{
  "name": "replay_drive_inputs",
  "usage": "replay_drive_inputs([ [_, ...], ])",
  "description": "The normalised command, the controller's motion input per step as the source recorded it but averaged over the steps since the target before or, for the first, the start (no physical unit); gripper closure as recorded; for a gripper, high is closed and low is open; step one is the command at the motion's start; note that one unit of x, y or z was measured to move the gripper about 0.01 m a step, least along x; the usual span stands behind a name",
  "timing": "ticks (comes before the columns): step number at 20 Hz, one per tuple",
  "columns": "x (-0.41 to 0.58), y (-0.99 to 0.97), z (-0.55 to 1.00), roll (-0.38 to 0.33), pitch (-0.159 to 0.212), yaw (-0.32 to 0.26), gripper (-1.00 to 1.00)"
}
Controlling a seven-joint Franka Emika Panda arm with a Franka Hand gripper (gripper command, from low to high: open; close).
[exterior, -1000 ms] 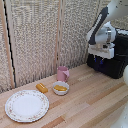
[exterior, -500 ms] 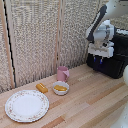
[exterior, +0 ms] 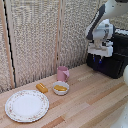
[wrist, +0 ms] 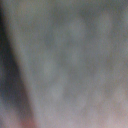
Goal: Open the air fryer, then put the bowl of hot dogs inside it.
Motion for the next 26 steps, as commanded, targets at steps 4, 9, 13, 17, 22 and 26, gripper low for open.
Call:
replay_drive_inputs([
  [4,-0.39,0.62,0.34,0.0,-0.012,0.01,1.0],
  [9,-0.11,0.91,0.38,0.0,0.001,-0.007,1.0],
  [13,0.129,0.89,0.37,0.0,0.024,-0.042,1.0],
  [17,0.131,0.89,0.33,0.0,0.037,-0.042,1.0],
  [22,-0.023,0.84,0.43,0.0,0.005,-0.049,1.0],
  [26,-0.334,0.85,0.48,-0.002,-0.039,-0.008,1.0],
])
